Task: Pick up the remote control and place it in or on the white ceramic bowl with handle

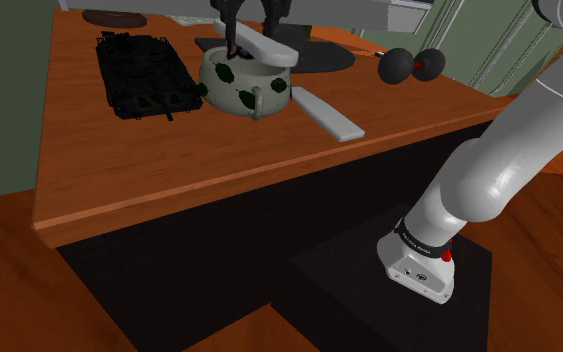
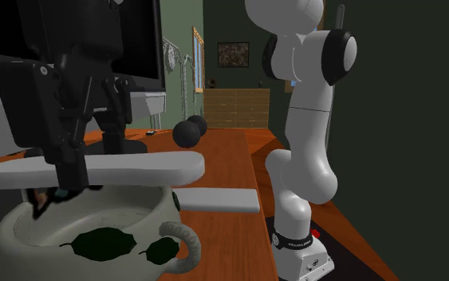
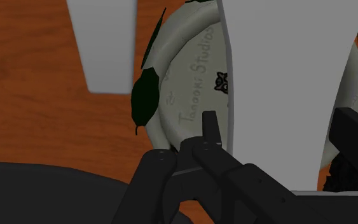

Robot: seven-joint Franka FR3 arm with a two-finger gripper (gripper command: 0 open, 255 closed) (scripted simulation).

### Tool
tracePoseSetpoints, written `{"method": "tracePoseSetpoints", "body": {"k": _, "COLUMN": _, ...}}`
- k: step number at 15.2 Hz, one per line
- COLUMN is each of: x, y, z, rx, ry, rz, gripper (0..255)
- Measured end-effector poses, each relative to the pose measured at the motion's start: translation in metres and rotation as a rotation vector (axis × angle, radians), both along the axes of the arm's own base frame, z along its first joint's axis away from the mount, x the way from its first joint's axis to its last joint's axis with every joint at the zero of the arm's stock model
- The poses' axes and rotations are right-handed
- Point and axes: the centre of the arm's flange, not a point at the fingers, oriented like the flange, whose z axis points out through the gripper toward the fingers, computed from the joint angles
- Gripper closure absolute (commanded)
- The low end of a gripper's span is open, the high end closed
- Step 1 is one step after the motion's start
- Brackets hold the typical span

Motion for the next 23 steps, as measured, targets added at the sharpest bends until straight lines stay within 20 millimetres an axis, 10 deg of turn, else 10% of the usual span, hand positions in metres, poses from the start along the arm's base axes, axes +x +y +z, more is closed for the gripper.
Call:
{"method": "tracePoseSetpoints", "body": {"k": 5, "x": -0.001, "y": 0.000, "z": -0.002, "rx": 0.000, "ry": -0.001, "rz": 0.000, "gripper": 255}}
{"method": "tracePoseSetpoints", "body": {"k": 6, "x": -0.001, "y": 0.000, "z": -0.003, "rx": 0.000, "ry": -0.001, "rz": 0.000, "gripper": 0}}
{"method": "tracePoseSetpoints", "body": {"k": 23, "x": 0.000, "y": -0.001, "z": 0.047, "rx": 0.000, "ry": -0.001, "rz": 0.000, "gripper": 0}}
